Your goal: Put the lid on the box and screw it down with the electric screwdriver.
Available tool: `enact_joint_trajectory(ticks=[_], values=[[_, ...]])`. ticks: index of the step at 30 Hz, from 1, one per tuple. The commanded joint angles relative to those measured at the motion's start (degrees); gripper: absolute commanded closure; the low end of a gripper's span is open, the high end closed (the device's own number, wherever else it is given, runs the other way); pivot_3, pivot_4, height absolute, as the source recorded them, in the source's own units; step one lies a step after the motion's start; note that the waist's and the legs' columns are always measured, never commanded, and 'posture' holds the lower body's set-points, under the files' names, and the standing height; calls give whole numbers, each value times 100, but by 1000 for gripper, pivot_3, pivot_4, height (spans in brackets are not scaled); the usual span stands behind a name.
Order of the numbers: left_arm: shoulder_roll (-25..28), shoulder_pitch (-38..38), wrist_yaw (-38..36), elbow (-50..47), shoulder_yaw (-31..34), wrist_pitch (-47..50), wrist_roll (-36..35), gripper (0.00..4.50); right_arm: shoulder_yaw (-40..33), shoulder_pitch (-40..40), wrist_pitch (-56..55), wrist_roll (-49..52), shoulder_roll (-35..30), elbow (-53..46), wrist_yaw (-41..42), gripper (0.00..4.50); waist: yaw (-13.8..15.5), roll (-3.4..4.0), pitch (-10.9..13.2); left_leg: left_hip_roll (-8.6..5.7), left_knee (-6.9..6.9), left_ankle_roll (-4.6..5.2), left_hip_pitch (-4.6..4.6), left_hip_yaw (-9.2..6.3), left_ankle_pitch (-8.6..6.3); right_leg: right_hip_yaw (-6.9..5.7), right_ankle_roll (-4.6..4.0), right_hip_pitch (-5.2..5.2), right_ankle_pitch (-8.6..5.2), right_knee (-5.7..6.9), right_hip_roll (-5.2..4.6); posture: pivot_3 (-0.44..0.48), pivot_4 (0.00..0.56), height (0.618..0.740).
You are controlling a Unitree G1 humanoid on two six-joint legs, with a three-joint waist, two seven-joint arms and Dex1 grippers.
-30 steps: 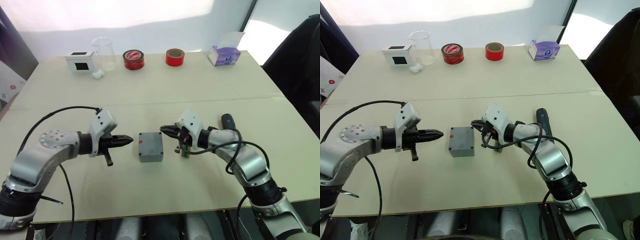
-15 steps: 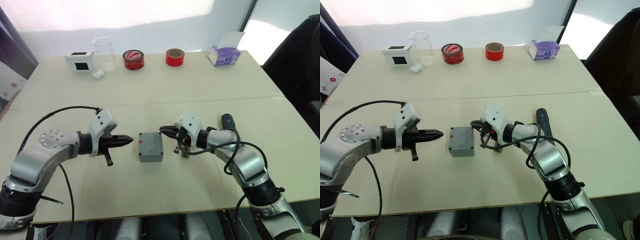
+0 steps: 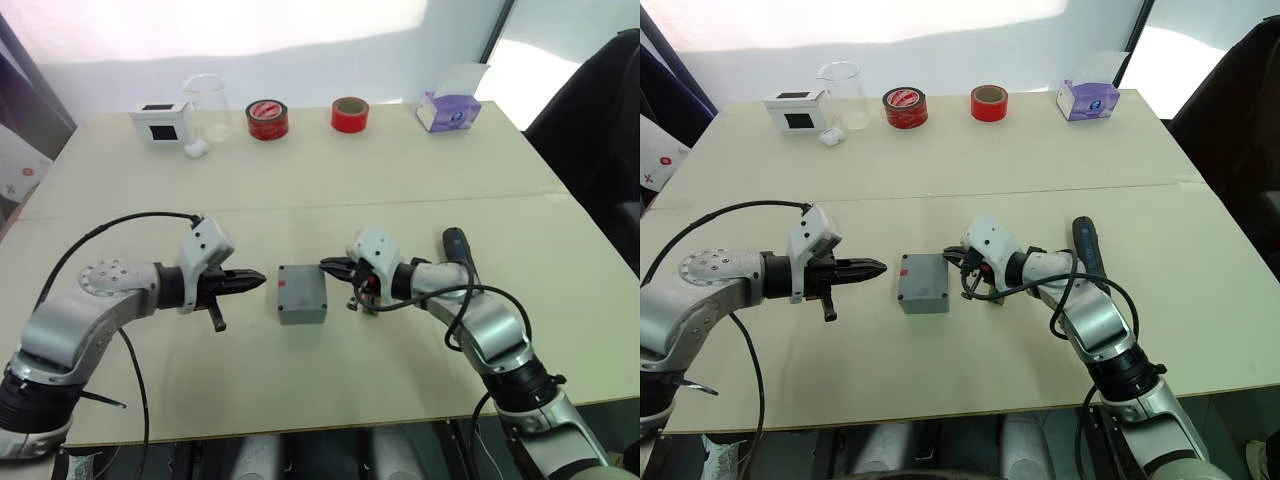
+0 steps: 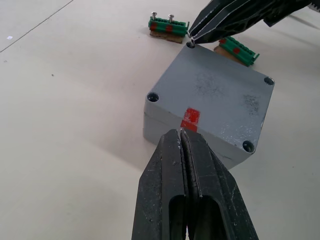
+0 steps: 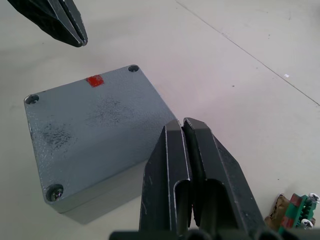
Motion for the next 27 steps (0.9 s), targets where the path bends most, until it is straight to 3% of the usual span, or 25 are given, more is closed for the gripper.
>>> enact_joint_trajectory(ticks=[1, 7, 10, 13, 17, 20, 23, 27], values=[[6, -75, 36, -122, 89, -55, -8, 4500, -20, -86, -83, -55, -1, 20, 48, 3777, 1, 0, 0, 0, 0, 0, 0, 0, 0, 0, 0, 0, 0, 0, 0, 0, 150, 740], [-100, -226, 25, -137, 114, -25, -135, 4500, -257, -183, 110, 40, -149, -3, 134, 1529, 1, 0, 0, 0, 0, -1, 0, 0, 1, 0, 0, 0, 0, 0, 0, 0, 150, 740], [-130, -385, -66, -138, 48, -50, -175, 4500, -713, -288, 851, 456, -290, -202, 185, 436, 8, 0, 0, -1, 0, -1, 0, 0, 1, 0, 0, 1, 0, 0, 0, 0, 150, 740], [-145, -955, -558, -96, -276, -284, -204, 4500, -1902, -910, 3303, 1393, -1226, -356, 432, 436, 64, 6, 7, -2, 2, 0, -4, -1, 0, -1, 0, 0, 0, 2, -2, 0, 150, 740], [-262, -1303, -898, -9, -615, -542, -92, 4500, -2180, -1704, 4840, 1559, -2238, 159, 362, 211, 119, 5, 3, -4, 6, 9, 0, 3, -5, 0, -3, 4, 1, -1, -7, 0, 150, 740], [-382, -1304, -1071, -101, -862, -764, -21, 4500, -1726, -2278, 5753, 1752, -3288, 806, 609, 211, 98, 8, 5, 1, -2, 13, 2, 5, -7, 0, -3, 1, 1, -5, -1, 0, 150, 740], [-509, -1312, -1113, -275, -1029, -829, -43, 4500, -773, -2620, 5875, 2265, -4186, 1489, 914, 211, 91, 7, 6, 1, -3, 15, -1, 7, -8, 3, -4, -2, 0, -9, -1, 0, 150, 740], [-623, -1293, -1132, -487, -1198, -880, -32, 4500, 459, -3072, 5875, 2796, -4831, 1957, 1395, 211, 37, 8, 6, 2, -2, 18, 0, 12, -10, 8, -3, -2, 1, -12, -5, 0, 150, 740]])
